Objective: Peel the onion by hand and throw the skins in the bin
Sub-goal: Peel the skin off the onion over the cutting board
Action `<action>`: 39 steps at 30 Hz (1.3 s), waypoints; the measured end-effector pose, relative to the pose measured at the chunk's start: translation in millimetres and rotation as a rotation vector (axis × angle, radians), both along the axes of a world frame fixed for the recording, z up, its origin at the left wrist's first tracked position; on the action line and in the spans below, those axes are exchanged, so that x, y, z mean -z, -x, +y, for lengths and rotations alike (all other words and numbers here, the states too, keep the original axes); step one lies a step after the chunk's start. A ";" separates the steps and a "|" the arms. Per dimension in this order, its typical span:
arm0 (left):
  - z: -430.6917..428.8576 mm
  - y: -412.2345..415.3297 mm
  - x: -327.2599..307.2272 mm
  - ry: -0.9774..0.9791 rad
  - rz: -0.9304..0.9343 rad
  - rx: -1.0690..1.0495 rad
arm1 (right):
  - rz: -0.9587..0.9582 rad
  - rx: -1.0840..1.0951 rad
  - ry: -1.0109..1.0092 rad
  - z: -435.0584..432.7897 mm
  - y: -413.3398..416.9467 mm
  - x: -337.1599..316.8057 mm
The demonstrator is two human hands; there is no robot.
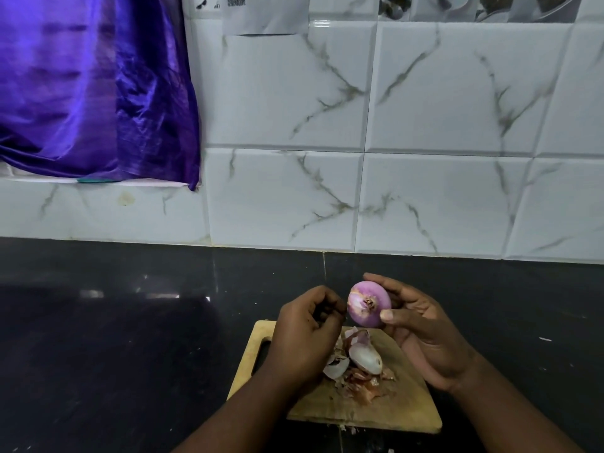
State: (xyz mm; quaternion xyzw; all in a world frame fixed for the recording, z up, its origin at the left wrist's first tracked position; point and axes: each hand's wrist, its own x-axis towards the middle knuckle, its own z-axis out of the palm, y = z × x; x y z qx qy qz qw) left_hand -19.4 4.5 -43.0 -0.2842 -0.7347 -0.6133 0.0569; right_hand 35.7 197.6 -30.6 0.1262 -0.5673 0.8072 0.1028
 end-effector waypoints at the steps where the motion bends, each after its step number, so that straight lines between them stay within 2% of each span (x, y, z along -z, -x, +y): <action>1: 0.3 -0.2 -0.1 -0.011 0.002 0.016 | 0.001 -0.001 -0.006 -0.1 0.2 -0.3; 11: -0.6 1.1 -3.4 -0.190 -0.047 -0.006 | -0.014 0.022 0.001 0.9 0.3 -1.3; 24: -0.6 2.5 -0.9 -0.215 -0.112 0.068 | -0.029 0.079 -0.106 1.7 -1.2 -1.0; 30: -2.9 3.9 1.6 -0.122 -0.073 0.024 | -0.025 0.108 -0.184 2.3 -2.8 -0.3; 39: -0.9 2.5 0.9 -0.113 -0.023 -0.054 | -0.024 0.056 -0.116 -2.8 -1.3 1.5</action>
